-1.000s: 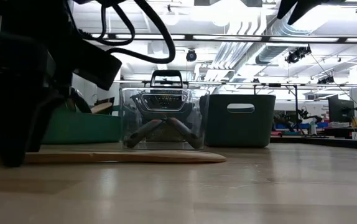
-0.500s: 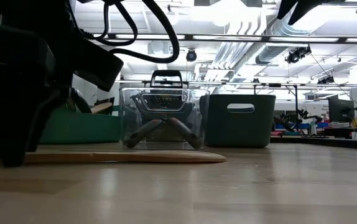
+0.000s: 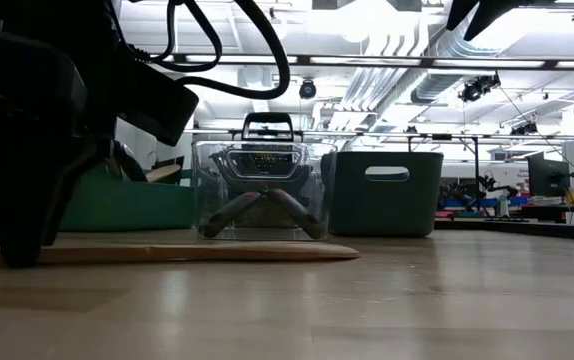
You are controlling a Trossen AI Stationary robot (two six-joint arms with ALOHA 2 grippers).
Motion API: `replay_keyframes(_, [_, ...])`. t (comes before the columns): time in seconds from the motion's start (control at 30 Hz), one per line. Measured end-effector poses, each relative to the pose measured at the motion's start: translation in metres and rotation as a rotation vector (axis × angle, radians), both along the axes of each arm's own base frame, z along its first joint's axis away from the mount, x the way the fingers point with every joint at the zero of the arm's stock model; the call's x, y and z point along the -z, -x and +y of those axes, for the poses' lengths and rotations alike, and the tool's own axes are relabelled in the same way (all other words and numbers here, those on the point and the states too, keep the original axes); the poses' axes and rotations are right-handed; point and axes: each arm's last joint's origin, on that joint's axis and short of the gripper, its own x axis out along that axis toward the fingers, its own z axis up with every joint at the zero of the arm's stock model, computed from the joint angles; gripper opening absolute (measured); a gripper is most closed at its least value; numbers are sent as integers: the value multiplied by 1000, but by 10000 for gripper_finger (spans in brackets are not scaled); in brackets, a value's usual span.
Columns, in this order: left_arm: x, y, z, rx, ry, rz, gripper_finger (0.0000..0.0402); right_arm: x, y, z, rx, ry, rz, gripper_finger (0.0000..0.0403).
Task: Pick & Place Kitchen Items
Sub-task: Put the wooden spatula into the green bin
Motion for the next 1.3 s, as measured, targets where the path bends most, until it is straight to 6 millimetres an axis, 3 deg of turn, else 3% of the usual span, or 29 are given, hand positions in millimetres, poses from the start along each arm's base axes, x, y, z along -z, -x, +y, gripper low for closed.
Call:
replay_keyframes(0.5, [-8, -3, -2, 37, -1, -3, 80, 0, 0, 1, -41, -20, 10, 267])
replay_keyframes(1.03, [-49, -20, -10, 80, -35, -44, 80, 1, -1, 3, -114, -87, 7, 267])
replay_keyframes(1.3, [-92, -29, -13, 58, -44, -77, 80, 2, -2, 6, -237, -110, 36, 267])
